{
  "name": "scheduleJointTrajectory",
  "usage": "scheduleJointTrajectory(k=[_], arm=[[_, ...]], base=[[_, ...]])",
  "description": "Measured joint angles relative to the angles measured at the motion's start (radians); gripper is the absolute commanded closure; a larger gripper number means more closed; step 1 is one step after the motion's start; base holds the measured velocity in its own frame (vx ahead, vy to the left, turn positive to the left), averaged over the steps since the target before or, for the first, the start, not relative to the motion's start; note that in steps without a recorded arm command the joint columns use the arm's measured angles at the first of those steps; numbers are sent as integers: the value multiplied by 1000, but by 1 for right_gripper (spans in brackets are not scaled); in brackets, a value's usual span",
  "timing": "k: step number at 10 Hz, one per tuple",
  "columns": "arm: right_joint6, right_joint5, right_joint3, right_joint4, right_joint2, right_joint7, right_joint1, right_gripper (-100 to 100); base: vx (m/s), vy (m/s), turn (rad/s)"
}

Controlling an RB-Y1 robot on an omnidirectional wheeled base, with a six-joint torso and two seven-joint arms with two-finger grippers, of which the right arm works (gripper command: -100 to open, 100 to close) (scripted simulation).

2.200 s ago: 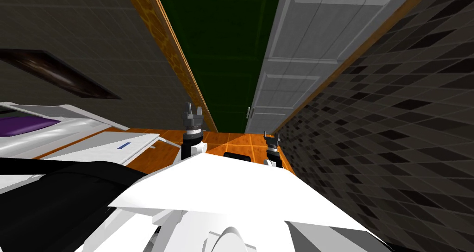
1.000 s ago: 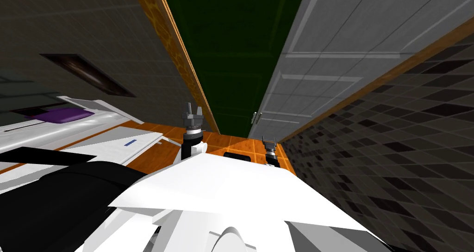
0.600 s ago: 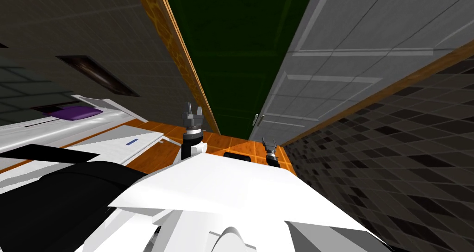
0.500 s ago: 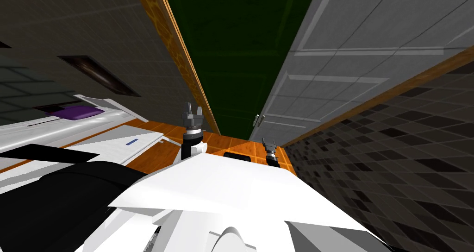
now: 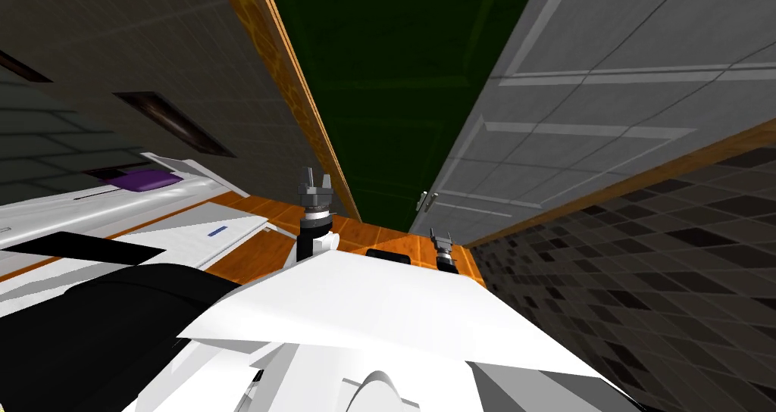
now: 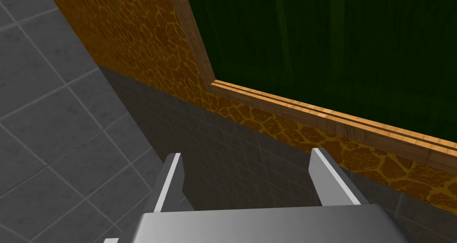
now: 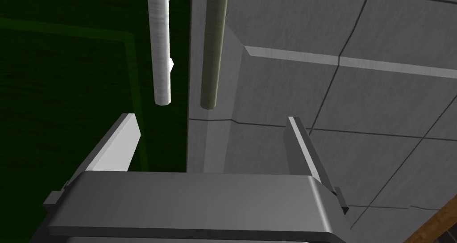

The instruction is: Pull the door open

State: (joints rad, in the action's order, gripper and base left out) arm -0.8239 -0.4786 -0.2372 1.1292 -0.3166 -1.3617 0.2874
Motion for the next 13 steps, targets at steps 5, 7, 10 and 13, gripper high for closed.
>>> scheduleJointTrajectory(k=[5,7,10,13], arm=[[-15,-36,-22,-84,-20,-99,-24,-100],[-19,-43,-27,-100,-24,-119,-31,-100],[-18,-51,-11,-119,-33,-117,-5,-100],[-24,-63,11,-156,-44,-118,23,-100]], base=[[182,-29,92],[-5,-11,-26],[-145,-17,-53],[-182,-28,-55]])
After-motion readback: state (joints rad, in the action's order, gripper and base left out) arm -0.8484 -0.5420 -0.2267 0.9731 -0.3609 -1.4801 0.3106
